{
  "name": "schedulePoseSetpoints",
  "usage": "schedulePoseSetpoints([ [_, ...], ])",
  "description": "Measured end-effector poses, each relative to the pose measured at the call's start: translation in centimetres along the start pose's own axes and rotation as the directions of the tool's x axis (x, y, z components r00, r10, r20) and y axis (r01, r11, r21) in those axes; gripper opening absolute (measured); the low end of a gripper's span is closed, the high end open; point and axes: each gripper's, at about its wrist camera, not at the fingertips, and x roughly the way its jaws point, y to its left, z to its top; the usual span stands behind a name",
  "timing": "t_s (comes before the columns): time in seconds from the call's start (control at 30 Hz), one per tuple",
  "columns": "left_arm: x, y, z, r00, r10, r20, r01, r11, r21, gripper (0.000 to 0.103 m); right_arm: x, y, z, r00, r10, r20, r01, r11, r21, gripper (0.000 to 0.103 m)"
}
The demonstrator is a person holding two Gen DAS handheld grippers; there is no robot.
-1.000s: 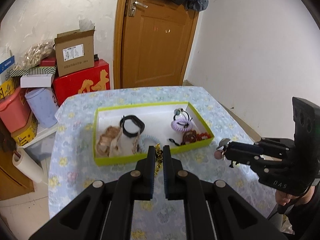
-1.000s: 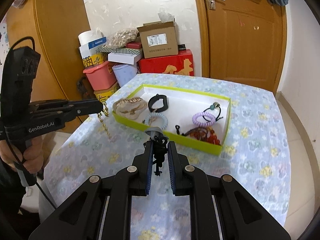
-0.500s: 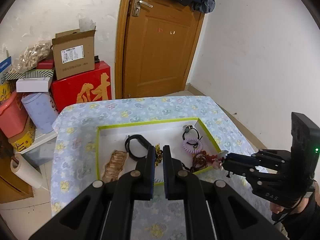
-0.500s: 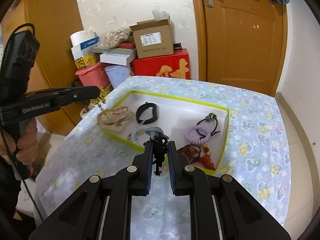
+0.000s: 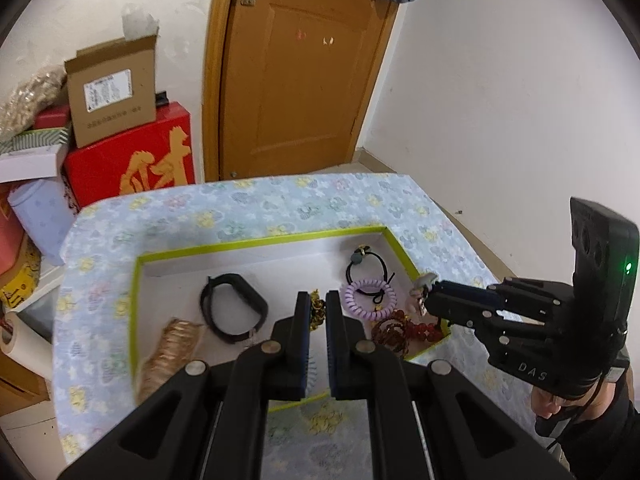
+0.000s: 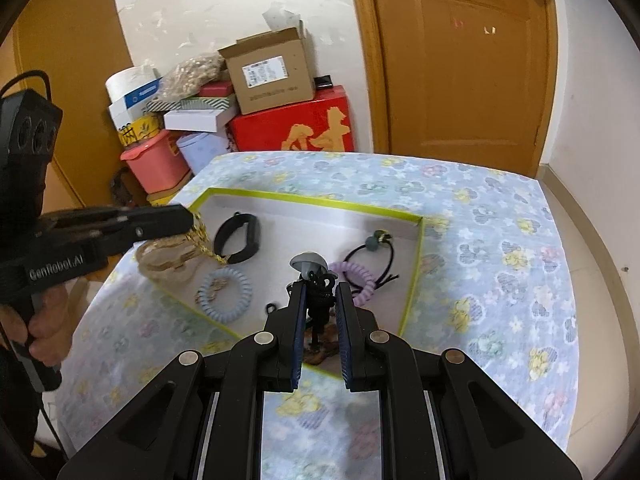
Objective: Organize jewelry
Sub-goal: 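Carry the gold chain and black clip over the tray with both tools, then lower both items into the tray and open both tools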
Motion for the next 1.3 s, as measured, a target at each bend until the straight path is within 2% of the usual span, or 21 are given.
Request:
schedulePoseSetpoints([
  [0.2,2.8,-0.3,-0.1,0.999,-0.021,-0.037,0.021,1.000,0.005,0.007,1.2,-1.1,0.3,1.000,-0.001,-0.007,0.001,1.000,0.011,0.015],
  [0.5,5.9,-0.3,-1.5,0.997,-0.010,-0.077,0.012,1.000,0.025,0.008,3.0,-1.9,0.4,1.000,0.007,-0.029,-0.006,1.000,0.018,0.015],
  [0.7,6.6,-0.4,-2.2,0.997,0.009,-0.083,-0.005,0.999,0.048,0.008,4.0,-2.1,0.8,0.999,0.012,-0.035,-0.011,1.000,0.015,0.015],
  [1.3,6.1,0.6,-2.8,0.998,0.008,-0.055,-0.007,1.000,0.024,0.010,8.5,-1.6,2.6,0.996,0.016,-0.090,-0.017,1.000,-0.009,0.015],
])
